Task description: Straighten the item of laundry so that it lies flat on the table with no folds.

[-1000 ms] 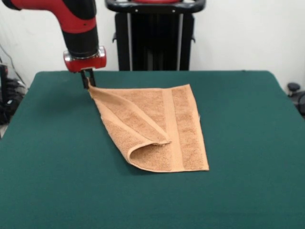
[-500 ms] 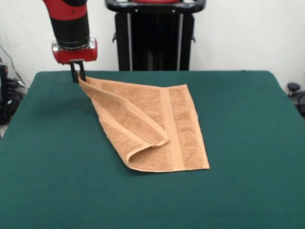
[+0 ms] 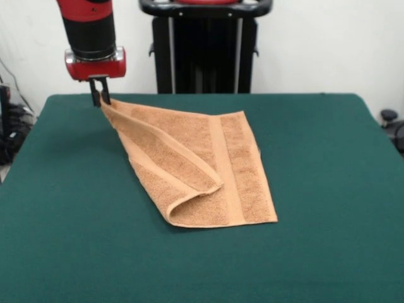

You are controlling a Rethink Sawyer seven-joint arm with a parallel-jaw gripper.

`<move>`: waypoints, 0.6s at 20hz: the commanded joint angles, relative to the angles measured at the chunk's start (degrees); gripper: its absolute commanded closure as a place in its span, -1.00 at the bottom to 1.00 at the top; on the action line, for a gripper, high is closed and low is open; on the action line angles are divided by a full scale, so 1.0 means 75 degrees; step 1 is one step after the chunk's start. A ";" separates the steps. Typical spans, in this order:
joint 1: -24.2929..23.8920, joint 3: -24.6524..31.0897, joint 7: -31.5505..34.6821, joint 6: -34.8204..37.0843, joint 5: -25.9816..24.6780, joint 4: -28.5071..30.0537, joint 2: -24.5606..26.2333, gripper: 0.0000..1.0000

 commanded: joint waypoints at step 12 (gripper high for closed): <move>0.0454 0.0455 0.0497 0.0466 0.0457 -0.0460 0.0175 1.00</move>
